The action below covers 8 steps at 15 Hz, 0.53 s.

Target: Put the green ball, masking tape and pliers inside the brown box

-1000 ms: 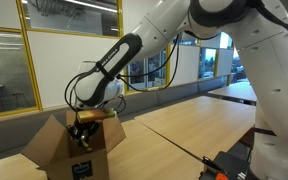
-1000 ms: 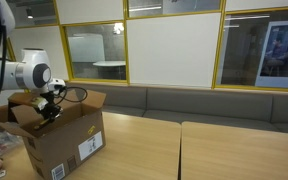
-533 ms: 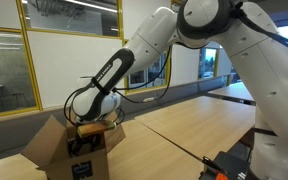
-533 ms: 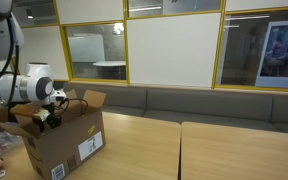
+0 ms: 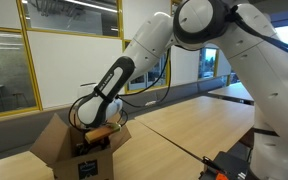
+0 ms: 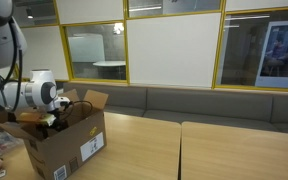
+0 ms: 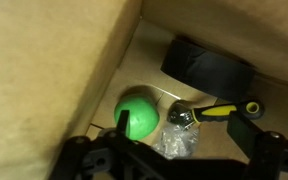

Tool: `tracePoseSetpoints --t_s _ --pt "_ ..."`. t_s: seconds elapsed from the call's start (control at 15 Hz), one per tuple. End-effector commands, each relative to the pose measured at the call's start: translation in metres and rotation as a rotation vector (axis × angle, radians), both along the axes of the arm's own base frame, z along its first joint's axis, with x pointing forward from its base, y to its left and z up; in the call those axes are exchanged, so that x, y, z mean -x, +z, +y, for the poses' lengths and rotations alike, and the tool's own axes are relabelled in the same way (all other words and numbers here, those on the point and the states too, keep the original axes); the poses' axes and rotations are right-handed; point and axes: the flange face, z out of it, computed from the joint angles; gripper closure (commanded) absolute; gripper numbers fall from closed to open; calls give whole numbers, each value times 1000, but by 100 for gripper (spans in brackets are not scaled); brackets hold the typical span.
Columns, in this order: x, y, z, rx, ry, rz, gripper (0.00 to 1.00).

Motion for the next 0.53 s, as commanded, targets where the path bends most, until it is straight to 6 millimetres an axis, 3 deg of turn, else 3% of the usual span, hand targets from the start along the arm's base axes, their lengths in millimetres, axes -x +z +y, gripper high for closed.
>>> tracePoseSetpoints --t_s 0.0,0.27,0.47 --pt "2 -2 -22 96 13 -1 0" --pt "10 -12 -57 176 9 5 0" --pt "19 -23 -99 226 -41 23 0"
